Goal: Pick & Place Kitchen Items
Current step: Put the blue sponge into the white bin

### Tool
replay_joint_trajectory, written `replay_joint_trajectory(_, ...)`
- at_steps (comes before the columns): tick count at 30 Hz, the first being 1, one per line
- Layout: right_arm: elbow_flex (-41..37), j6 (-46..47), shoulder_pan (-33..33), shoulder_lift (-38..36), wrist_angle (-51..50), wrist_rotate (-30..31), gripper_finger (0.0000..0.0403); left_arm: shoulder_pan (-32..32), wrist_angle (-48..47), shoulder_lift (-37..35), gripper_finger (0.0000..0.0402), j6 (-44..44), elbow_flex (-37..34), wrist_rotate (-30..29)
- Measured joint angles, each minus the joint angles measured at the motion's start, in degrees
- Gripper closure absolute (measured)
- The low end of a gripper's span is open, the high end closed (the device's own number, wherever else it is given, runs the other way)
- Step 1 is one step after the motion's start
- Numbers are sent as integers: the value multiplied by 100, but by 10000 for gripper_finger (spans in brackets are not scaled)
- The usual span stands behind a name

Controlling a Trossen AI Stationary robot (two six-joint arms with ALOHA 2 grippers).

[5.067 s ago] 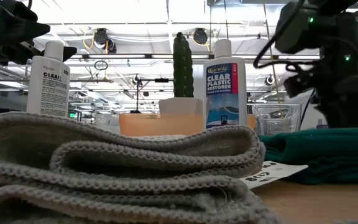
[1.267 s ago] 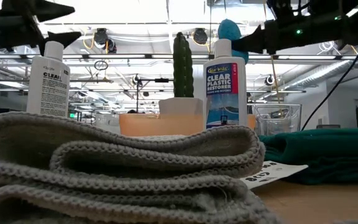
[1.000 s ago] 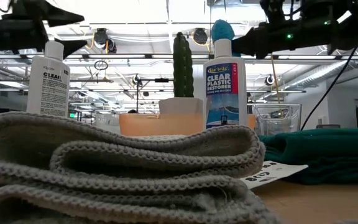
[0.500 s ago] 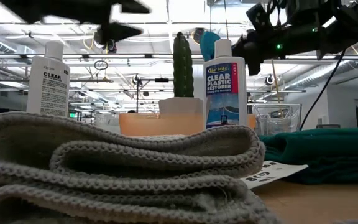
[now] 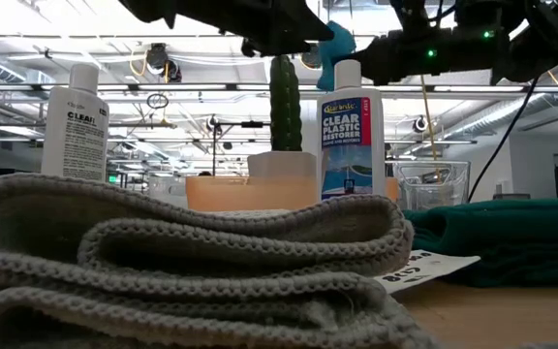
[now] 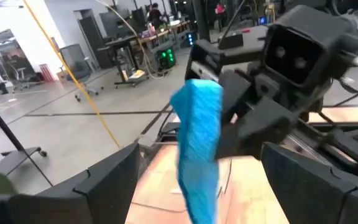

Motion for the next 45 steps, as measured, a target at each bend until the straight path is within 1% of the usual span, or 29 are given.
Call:
replay_joint_trajectory(2, 0, 128, 30, 0, -113, -274, 399, 28, 173, 42, 64, -17, 11, 2)
replay_joint_trajectory(4, 0, 149, 61, 2, -187, -406, 399, 42, 286, 45, 64, -97, 22, 7)
replay_joint_trajectory(8, 0, 147, 65, 2, -255, -403, 399, 71, 337, 54, 71, -219, 22, 263)
replay_joint_trajectory(10, 0, 145, 65, 2, -246, -407, 399, 98, 343, 54, 90, -335, 22, 405)
replay_joint_trajectory(13, 0, 147, 65, 2, -250, -417, 399, 164, 322, 52, 140, -497, 22, 577)
replay_joint_trajectory(18, 0, 189, 62, 2, -248, -419, 399, 268, 293, 53, 251, -788, 22, 1168)
replay_joint_trajectory(23, 0, 272, 60, 2, -296, -400, 398, 330, 193, 52, 360, -776, 22, 1156)
replay_joint_trajectory(24, 0, 264, 60, 2, -320, -400, 396, 333, 135, 44, 377, -753, 22, 1116)
replay_joint_trajectory(25, 0, 267, 60, 4, -342, -383, 392, 342, 48, 4, 387, -705, 22, 1061)
replay_joint_trajectory(28, 15, 418, 66, 3, -347, -260, 370, 385, -447, -274, 384, -664, 20, 804)
replay_joint_trajectory(31, -9, 439, 67, -79, -430, -188, 333, 466, -972, -713, 388, -648, -63, 270)
replay_joint_trajectory(33, -7, 530, 71, -123, -474, -170, 305, 519, -944, -986, 394, -656, -260, 62)
replay_joint_trajectory(36, 0, 758, 76, -299, -481, -89, 265, 599, -769, -1366, 390, -741, -807, -35)
replay_joint_trajectory(39, -2, 803, 76, -444, -808, -95, 234, 812, -490, -1817, 394, -756, -1368, -71)
replay_joint_trajectory(42, -2, 803, 76, -572, -987, -93, 214, 1073, -450, -2332, 393, -771, -1879, -109)
replay_joint_trajectory(45, -2, 804, 76, -592, -1076, -95, 205, 1261, -494, -2834, 389, -688, -2414, -66)
